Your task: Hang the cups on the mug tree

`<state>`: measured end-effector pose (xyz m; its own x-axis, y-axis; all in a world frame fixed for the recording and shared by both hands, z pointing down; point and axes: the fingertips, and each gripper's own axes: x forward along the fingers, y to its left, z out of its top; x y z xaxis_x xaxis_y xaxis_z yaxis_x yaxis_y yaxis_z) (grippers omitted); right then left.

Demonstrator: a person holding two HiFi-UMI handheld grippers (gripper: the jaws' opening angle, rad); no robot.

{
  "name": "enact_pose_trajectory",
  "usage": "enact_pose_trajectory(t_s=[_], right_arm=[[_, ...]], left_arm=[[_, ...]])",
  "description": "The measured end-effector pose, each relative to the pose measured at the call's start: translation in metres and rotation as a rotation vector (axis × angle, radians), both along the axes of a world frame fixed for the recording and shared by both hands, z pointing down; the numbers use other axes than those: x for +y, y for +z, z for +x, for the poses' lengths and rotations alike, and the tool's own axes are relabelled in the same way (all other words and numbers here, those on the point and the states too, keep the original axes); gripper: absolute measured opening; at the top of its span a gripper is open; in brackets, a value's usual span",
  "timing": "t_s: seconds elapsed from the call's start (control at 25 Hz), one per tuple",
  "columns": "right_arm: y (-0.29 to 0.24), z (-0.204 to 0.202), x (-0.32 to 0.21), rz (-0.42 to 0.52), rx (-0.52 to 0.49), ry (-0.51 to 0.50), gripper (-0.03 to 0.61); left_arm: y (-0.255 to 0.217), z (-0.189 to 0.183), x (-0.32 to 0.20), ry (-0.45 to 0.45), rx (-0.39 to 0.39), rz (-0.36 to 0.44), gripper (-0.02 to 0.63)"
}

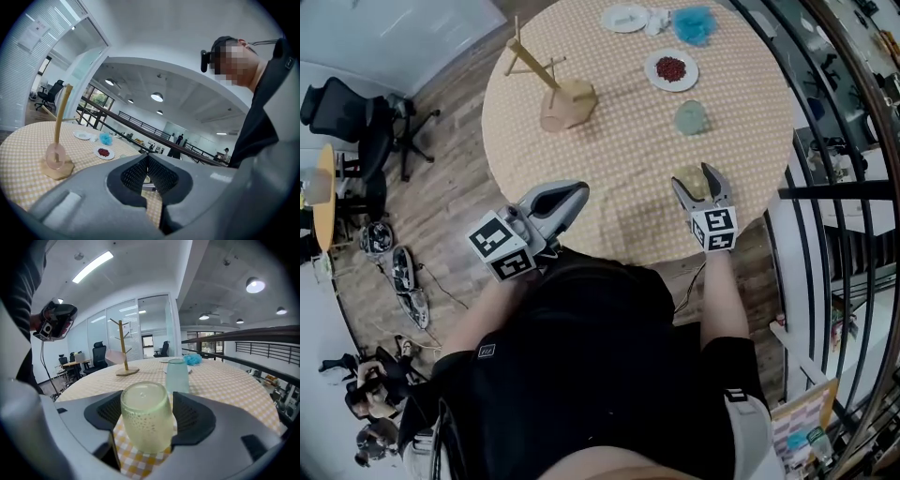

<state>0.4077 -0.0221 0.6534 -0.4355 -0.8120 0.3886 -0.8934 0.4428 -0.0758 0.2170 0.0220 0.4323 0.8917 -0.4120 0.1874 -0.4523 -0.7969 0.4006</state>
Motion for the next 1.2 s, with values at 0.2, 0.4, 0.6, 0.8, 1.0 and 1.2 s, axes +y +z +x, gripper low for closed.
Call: enact_pose_trajectory(t_s=[0.2, 0.4, 0.6, 0.8, 1.0, 1.2], right_arm=[[0.003, 0.003, -0.002, -0.023, 0.000, 0.028, 0.325], [-0.014, -0.010, 0.000, -0.027, 0.006, 0.060, 0.324], [-0.044, -0.042, -0.005, -0.005, 0.026, 0.092, 0.324], [-0.088, -0.100, -0.014, 0.047, 0.044, 0.118, 0.324], [-0.126, -0.155, -0.028, 0.064, 0.020, 0.144, 0.324], [-0.165, -0.186, -0.041, 0.090, -0.010, 0.197, 0.324]], left_arm=[[-0.003, -0.007, -0.006, -0.009, 0.010, 0.017, 0.006], [-0.010, -0.030, -0.007, -0.002, -0.010, 0.051, 0.006], [-0.010, -0.073, -0.024, 0.006, -0.006, 0.055, 0.006], [-0.020, -0.130, -0.042, 0.048, -0.002, 0.111, 0.006], [-0.025, -0.187, -0.055, 0.118, -0.029, 0.148, 0.006], [-0.028, -0.223, -0.065, 0.199, -0.032, 0.157, 0.006]])
